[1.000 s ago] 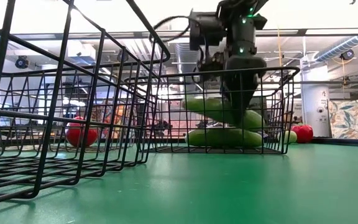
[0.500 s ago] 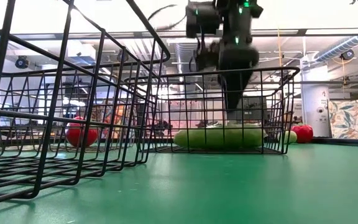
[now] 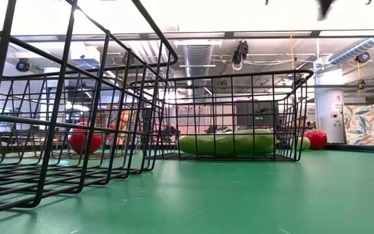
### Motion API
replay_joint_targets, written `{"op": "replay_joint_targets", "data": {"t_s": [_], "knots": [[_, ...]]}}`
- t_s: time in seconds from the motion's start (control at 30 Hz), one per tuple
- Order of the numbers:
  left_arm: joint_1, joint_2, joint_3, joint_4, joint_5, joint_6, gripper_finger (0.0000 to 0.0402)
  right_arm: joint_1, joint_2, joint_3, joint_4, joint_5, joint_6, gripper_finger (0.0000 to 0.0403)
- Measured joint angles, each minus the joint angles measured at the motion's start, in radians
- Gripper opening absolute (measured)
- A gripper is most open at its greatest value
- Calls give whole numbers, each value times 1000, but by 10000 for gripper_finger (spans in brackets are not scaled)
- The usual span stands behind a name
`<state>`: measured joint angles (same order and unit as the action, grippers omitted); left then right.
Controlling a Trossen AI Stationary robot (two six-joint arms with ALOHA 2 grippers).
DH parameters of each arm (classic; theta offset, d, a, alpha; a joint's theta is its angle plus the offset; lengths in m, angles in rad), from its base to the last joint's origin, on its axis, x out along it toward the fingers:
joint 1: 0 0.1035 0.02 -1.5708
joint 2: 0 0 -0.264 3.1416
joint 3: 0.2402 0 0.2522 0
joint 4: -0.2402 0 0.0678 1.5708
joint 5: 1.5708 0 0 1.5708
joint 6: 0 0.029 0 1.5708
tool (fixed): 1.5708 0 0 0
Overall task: Sort produce into baskets
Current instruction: Put the bottom lime into the bottom black wire basket
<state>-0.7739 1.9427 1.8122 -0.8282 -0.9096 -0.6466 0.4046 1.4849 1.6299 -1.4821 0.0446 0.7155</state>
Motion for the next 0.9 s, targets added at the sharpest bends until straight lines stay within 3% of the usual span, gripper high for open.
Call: {"op": "replay_joint_targets", "data": {"t_s": [0.17, 0.37, 0.5, 0.7, 0.9], "knots": [[14, 0, -60, 123, -6, -10, 242, 224, -56, -162, 7, 41, 285, 312], [22, 0, -177, 440, -15, 158, 242, 378, -28, -401, 139, 18, 342, 332], [23, -1, -231, 583, -17, 175, 242, 409, 9, -511, 186, -126, 376, 323], [23, 0, -300, 739, -19, 183, 242, 413, 24, -592, 252, -170, 295, 292], [23, 0, -309, 756, -22, 179, 242, 413, 24, -671, 269, -284, 250, 268]]}}
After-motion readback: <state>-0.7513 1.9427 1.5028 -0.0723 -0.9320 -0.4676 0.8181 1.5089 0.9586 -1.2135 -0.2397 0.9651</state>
